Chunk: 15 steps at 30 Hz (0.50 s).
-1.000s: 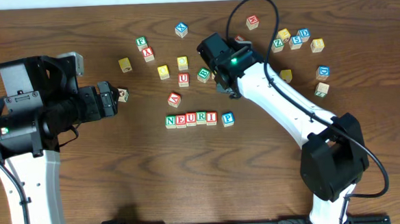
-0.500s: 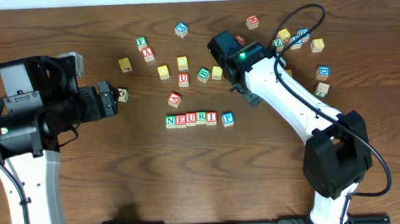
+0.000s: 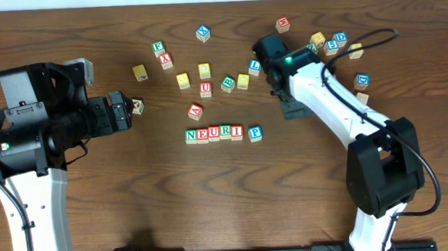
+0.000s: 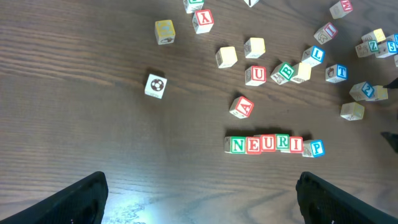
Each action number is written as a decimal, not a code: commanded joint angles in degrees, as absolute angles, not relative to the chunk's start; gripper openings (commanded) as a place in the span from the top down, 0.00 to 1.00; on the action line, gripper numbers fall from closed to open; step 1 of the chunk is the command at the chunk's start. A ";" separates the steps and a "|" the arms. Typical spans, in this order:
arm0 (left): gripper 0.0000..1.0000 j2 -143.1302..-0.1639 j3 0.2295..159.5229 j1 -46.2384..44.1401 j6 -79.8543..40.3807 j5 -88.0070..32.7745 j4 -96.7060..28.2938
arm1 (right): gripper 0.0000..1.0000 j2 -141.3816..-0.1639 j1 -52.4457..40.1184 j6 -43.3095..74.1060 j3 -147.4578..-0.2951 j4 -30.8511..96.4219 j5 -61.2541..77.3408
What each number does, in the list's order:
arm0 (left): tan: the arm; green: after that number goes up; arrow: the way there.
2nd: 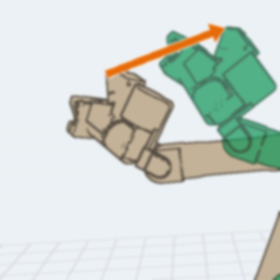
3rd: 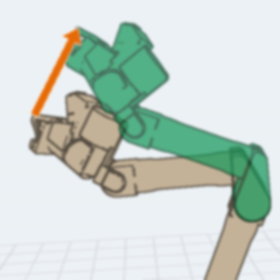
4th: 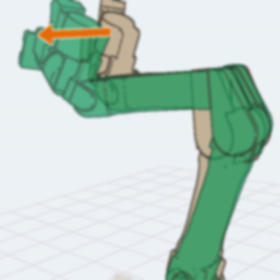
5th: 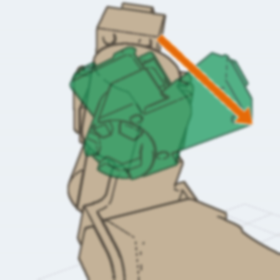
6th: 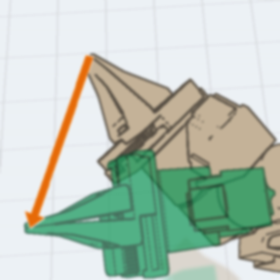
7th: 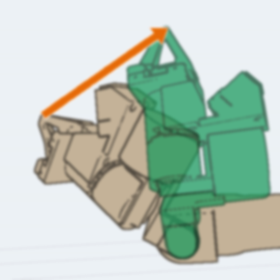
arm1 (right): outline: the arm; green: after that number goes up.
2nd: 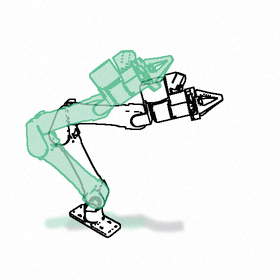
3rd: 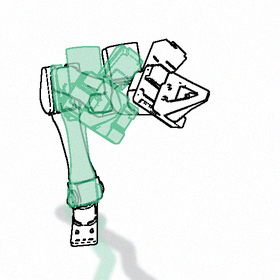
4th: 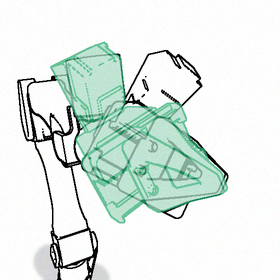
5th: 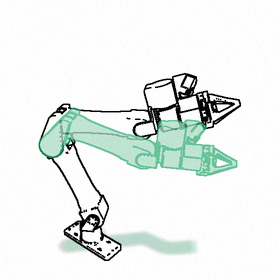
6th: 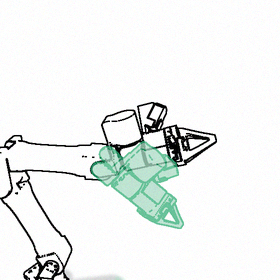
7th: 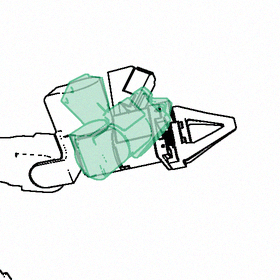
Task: Spell out NEURIPS
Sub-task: 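Move the right gripper over the yellow S block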
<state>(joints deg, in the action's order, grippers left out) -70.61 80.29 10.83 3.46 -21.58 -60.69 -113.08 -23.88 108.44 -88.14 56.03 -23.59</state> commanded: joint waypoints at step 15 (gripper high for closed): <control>0.05 -70.35 81.21 11.07 4.05 -22.00 -60.82 | 0.20 -113.58 -22.52 114.21 -79.88 47.37 -19.99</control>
